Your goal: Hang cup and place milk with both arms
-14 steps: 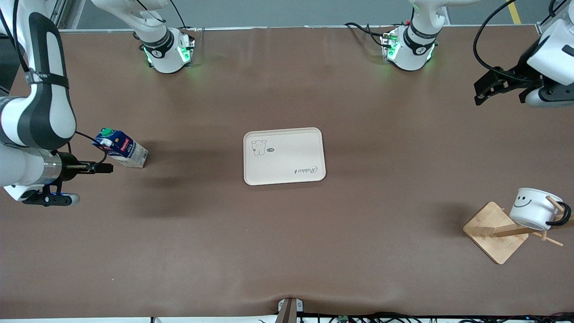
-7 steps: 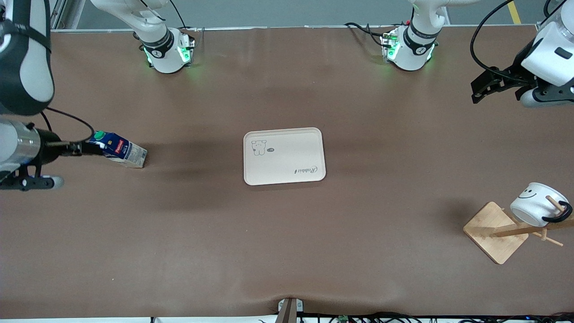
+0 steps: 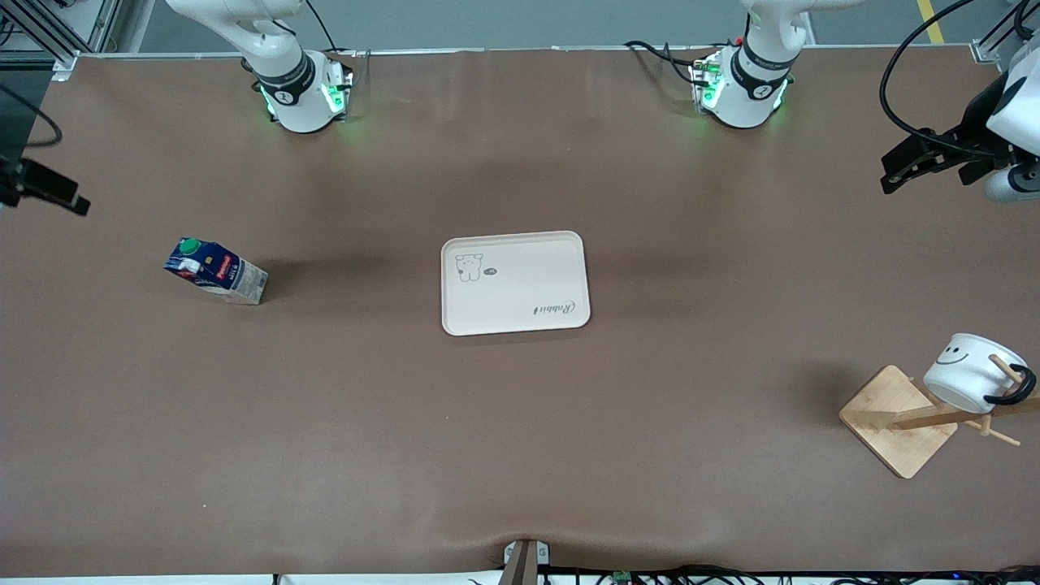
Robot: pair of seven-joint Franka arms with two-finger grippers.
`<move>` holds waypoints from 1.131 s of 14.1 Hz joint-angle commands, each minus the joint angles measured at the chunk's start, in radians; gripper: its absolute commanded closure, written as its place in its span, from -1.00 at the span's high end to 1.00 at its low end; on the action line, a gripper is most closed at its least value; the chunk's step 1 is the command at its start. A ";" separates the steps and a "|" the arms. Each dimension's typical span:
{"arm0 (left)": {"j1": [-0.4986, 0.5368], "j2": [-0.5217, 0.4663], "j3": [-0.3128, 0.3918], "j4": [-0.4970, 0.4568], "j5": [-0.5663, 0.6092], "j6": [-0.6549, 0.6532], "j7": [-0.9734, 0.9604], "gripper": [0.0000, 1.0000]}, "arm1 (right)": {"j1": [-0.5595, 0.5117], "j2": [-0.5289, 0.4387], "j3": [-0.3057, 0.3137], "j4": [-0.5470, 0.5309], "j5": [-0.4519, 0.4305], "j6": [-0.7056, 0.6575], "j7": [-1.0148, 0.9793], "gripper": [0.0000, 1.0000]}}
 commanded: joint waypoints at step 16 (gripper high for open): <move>0.018 -0.016 0.001 -0.003 -0.016 0.012 0.062 1.00 | -0.008 0.076 0.010 0.060 0.040 0.045 0.073 1.00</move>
